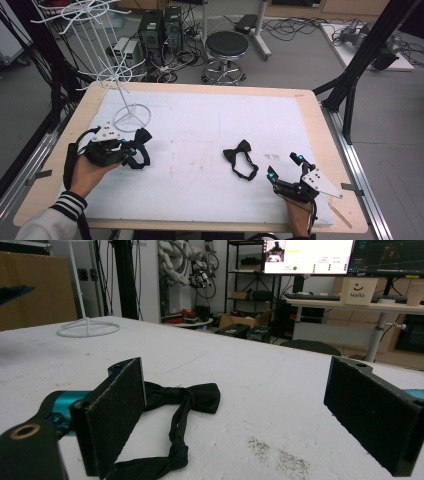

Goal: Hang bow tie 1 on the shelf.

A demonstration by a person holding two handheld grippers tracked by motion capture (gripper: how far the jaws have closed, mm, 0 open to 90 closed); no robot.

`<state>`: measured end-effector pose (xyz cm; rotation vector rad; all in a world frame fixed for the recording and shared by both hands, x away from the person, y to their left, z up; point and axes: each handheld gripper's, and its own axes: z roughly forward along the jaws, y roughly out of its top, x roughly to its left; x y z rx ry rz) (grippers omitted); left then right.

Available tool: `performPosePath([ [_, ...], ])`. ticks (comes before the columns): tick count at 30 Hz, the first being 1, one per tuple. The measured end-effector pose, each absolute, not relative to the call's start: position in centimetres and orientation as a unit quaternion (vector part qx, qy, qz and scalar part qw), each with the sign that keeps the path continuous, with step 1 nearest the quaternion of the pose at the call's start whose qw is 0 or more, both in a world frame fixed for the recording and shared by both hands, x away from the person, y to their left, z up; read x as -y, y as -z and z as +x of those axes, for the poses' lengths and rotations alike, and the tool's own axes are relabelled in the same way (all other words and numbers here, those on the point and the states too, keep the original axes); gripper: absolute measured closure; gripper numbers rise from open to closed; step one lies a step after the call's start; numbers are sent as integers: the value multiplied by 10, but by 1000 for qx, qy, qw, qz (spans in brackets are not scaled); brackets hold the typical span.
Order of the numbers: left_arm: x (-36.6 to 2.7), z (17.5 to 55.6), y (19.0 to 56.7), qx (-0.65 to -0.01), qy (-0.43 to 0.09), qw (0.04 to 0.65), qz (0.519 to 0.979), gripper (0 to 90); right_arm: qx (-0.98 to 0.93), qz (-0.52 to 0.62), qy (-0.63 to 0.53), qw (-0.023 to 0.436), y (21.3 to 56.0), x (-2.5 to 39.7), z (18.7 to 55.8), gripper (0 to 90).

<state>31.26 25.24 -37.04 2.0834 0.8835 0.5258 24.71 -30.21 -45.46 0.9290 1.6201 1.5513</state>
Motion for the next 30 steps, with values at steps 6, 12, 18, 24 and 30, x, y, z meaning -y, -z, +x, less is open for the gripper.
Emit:
performPosePath([
  [6, -259, 309, 362, -346, -220, 422, 809, 748, -626, 358, -599, 349, 455, 302, 247, 90],
  [12, -267, 306, 348, -342, -232, 449, 792, 748, -625, 358, -599, 350, 455, 302, 247, 90],
  [18, -274, 303, 337, -350, -246, 475, 769, 748, -625, 359, -599, 349, 455, 302, 247, 90],
  [24, -282, 300, 326, -353, -261, 486, 755, 748, -626, 359, -598, 350, 455, 302, 247, 90],
  [30, -292, 295, 309, -358, -280, 498, 738, 749, -626, 359, -598, 349, 454, 302, 247, 90],
])
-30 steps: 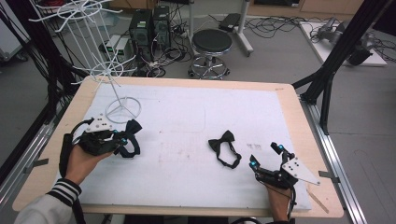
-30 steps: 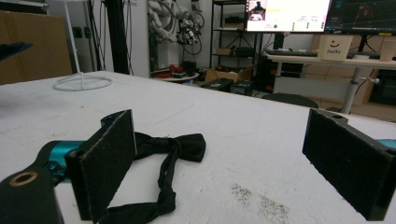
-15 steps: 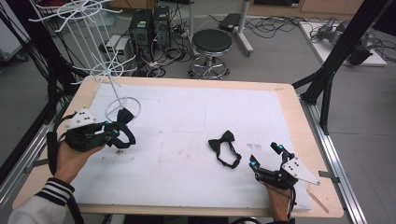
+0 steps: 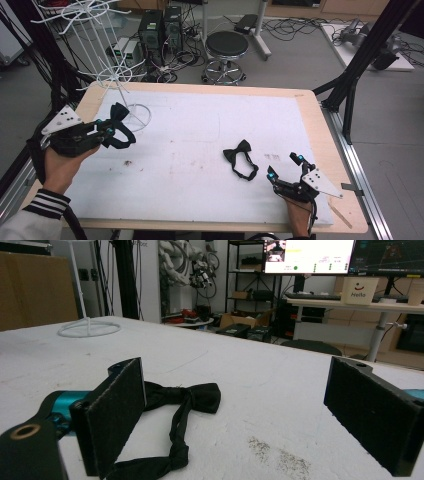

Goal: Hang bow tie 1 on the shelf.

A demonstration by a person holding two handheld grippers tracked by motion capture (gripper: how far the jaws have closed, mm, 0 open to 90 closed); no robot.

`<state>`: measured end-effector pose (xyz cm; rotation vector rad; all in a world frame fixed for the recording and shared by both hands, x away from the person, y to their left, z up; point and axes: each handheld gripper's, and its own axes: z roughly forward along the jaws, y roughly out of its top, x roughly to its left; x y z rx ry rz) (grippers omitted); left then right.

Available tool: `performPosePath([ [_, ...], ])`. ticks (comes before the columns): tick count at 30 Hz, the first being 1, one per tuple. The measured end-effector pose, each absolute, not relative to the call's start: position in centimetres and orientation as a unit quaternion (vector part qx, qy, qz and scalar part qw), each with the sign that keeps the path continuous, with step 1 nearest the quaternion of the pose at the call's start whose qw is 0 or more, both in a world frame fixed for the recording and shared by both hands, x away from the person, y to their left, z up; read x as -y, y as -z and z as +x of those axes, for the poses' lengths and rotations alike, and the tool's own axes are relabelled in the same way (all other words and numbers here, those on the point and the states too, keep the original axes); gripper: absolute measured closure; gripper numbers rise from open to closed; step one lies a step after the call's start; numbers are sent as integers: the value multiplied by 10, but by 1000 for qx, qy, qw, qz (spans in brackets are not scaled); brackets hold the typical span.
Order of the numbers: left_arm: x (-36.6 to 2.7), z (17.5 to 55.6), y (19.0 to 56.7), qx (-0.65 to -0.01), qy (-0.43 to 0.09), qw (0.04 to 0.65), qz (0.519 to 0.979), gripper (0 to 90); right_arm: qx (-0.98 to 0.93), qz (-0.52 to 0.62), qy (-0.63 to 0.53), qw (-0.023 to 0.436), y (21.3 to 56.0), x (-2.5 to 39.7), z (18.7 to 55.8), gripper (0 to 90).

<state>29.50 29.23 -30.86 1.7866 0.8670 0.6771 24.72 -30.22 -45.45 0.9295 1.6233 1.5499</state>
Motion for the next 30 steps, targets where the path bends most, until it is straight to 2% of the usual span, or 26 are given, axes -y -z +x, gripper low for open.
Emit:
performPosePath([
  [15, -312, 302, 273, -369, -320, 502, 714, 749, -626, 359, -598, 350, 455, 302, 247, 90],
  [30, -321, 323, 264, -391, -338, 477, 710, 749, -626, 359, -597, 349, 454, 302, 247, 90],
])
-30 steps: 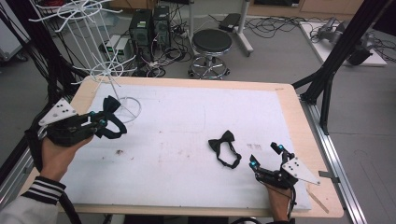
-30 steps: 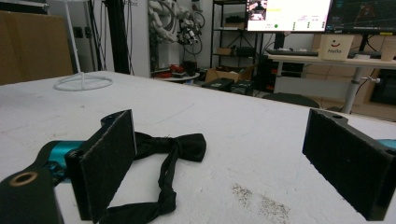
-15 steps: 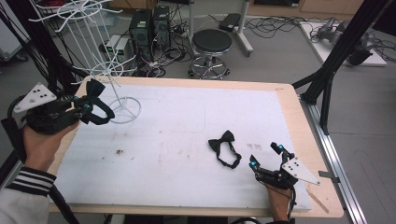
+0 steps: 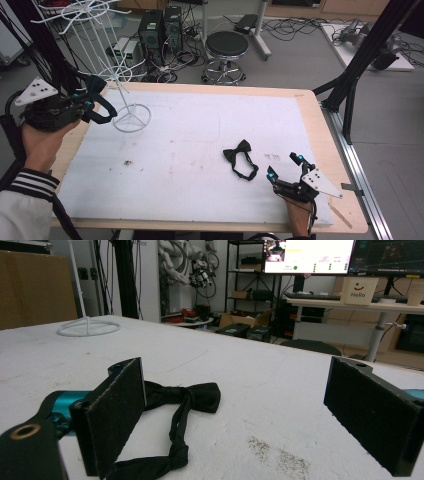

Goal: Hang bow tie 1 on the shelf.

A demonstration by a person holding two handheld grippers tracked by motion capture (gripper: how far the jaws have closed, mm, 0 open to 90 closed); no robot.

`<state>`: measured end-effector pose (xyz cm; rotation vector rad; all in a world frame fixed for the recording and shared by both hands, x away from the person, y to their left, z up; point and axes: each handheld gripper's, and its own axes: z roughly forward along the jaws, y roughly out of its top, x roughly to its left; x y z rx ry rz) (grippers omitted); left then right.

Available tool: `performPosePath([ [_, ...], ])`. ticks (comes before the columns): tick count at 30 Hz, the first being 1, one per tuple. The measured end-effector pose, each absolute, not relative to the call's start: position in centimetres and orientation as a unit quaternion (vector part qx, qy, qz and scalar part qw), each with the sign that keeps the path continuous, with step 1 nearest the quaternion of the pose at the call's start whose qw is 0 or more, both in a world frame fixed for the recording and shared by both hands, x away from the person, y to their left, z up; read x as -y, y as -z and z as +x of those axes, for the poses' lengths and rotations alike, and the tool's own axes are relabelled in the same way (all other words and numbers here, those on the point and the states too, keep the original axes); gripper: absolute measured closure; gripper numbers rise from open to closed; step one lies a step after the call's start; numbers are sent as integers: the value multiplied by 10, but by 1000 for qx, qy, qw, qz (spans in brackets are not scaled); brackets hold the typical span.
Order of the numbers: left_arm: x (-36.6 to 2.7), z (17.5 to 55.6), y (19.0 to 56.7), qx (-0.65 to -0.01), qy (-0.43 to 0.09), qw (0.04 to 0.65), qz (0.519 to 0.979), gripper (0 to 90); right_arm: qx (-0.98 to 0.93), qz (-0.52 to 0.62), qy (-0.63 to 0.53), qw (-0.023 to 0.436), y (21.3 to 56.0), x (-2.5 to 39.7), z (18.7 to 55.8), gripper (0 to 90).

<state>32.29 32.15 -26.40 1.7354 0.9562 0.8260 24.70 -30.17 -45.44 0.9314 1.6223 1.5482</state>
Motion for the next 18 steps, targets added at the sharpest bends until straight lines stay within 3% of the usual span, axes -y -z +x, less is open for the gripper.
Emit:
performPosePath([
  [18, -325, 356, 261, -413, -340, 447, 716, 749, -627, 358, -597, 349, 454, 302, 247, 90],
])
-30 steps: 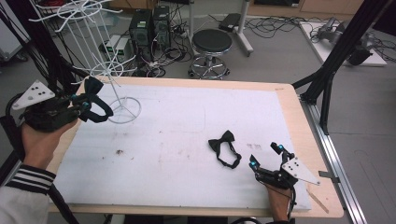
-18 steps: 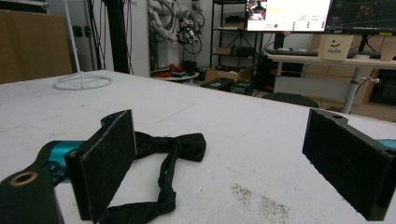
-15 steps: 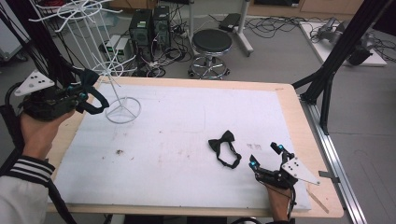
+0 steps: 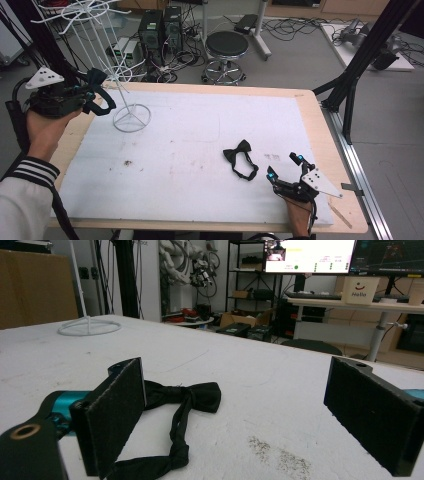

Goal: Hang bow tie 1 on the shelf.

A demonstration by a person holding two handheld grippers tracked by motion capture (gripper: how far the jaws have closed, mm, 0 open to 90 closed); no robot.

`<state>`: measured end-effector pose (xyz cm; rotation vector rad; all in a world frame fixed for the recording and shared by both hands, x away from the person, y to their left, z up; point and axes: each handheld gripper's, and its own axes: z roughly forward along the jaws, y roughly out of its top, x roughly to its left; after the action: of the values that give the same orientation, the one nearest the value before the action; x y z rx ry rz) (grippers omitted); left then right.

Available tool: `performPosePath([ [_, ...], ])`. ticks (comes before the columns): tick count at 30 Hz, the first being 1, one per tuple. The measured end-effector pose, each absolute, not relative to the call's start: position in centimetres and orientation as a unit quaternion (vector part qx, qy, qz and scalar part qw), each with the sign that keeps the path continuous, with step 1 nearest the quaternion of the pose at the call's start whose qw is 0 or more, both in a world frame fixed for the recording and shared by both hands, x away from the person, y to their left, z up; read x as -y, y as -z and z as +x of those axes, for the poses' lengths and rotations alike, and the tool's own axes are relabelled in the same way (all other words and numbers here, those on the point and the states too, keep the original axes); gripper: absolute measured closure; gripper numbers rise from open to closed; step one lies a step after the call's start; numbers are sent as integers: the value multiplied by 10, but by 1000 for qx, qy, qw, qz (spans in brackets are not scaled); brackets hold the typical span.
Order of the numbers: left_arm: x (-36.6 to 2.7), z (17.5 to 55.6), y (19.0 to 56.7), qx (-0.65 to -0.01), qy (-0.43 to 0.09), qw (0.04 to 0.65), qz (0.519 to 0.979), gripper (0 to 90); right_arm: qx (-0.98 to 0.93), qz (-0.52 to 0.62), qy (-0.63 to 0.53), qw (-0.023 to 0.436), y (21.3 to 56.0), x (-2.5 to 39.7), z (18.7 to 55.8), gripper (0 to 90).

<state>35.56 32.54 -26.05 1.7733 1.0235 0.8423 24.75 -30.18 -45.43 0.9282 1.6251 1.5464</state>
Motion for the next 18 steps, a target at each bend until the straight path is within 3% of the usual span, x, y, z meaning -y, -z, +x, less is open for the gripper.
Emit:
performPosePath([
  [18, -325, 367, 262, -426, -337, 427, 723, 748, -627, 358, -597, 349, 454, 302, 247, 90],
])
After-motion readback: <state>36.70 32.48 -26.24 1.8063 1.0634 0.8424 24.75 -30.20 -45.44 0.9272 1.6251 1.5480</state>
